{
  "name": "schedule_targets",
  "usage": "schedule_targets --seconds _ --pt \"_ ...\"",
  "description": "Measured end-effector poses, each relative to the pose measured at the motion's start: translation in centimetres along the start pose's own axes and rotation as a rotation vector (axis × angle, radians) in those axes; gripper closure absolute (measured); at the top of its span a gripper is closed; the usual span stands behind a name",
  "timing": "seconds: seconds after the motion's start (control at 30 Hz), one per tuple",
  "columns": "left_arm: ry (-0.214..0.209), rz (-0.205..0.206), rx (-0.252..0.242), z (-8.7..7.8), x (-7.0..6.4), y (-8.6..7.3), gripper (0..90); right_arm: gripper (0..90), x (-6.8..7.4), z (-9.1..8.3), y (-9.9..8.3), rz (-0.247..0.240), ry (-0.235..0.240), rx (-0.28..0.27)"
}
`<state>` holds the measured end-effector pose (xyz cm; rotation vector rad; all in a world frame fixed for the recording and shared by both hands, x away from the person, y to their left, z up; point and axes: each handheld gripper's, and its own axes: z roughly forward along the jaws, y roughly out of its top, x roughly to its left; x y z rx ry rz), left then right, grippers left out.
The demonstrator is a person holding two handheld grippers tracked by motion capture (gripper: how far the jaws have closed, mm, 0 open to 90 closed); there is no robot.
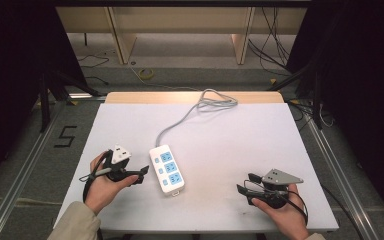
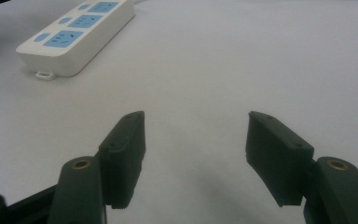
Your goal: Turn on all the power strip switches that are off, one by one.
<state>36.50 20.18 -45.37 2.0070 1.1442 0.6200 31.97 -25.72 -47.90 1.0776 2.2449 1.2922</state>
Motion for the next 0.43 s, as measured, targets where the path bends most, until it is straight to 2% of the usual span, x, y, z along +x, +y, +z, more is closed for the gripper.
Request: schedule_targets --seconds 0.03,0.2,0.43 --pt "0.015 0.012 0.008 -0.1 0.3 -0.1 15.4 38.6 0.0 0.0 0.0 0.0 0.0 0.001" --pt "0.057 -0.005 0.024 -0.3 1.5 -1.0 15.3 38.6 0.0 0.0 0.0 0.0 0.0 0.0" --pt "0.079 -0.035 0.065 0.1 2.4 -1.8 15.0 38.6 0.0 0.1 0.0 0.002 0.003 -0.001"
